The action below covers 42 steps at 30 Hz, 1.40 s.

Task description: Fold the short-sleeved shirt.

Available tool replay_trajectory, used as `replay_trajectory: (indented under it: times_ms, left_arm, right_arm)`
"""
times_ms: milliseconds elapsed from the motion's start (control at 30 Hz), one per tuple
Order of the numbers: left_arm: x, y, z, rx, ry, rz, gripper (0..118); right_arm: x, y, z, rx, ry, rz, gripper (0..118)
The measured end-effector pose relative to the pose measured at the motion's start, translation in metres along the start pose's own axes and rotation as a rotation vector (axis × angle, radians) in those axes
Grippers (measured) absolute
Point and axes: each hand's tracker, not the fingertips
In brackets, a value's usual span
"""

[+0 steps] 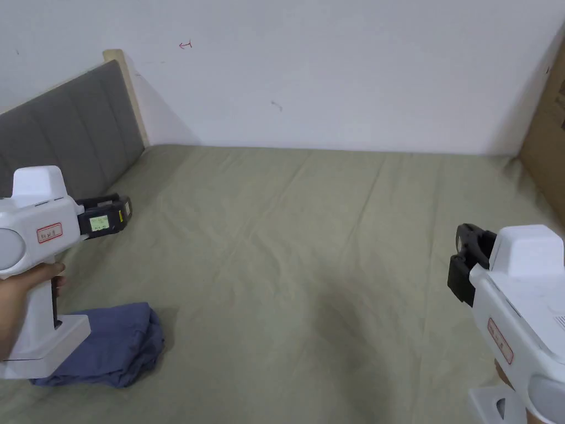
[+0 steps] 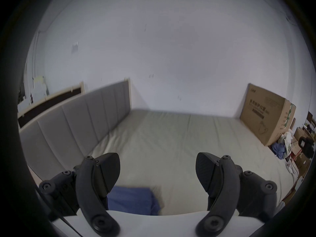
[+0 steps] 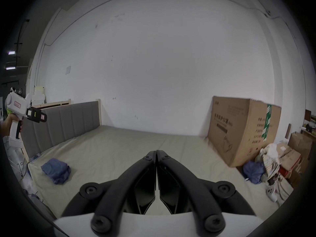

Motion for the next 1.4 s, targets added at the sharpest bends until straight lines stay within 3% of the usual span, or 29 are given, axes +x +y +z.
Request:
replay_trajectory:
  times_ms: [200,300,433,533,567,900,1400]
  left_arm:
    - [0.064,-0.001,0.038,0.18,-0.013,0.02,87]
    - [0.096,-0.012,0.049,0.235,-0.015,0.009,69]
    - [0.136,-0.031,0.057,0.318,-0.006,-0.05,31]
    - [0.154,-0.045,0.053,0.335,-0.098,-0.045,4]
    - [0.159,-0.049,0.053,0.349,-0.114,-0.039,1]
    - [0.208,-0.069,0.053,0.357,-0.118,-0.112,0]
    - [0.213,-0.074,0.056,0.355,-0.127,-0.091,0]
  right_arm:
    - [0.02,0.019,0.013,0.06,-0.037,0.013,0]
    - [0.028,0.021,0.017,0.077,-0.059,0.016,0]
    - [0.036,0.017,0.017,0.09,-0.086,0.015,0]
    - [0.038,0.013,0.019,0.096,-0.104,0.017,0]
    - [0.039,0.012,0.019,0.094,-0.106,0.015,0]
    - [0.045,0.005,0.028,0.09,-0.135,0.012,0]
    - [0.053,0.005,0.033,0.09,-0.147,0.01,0]
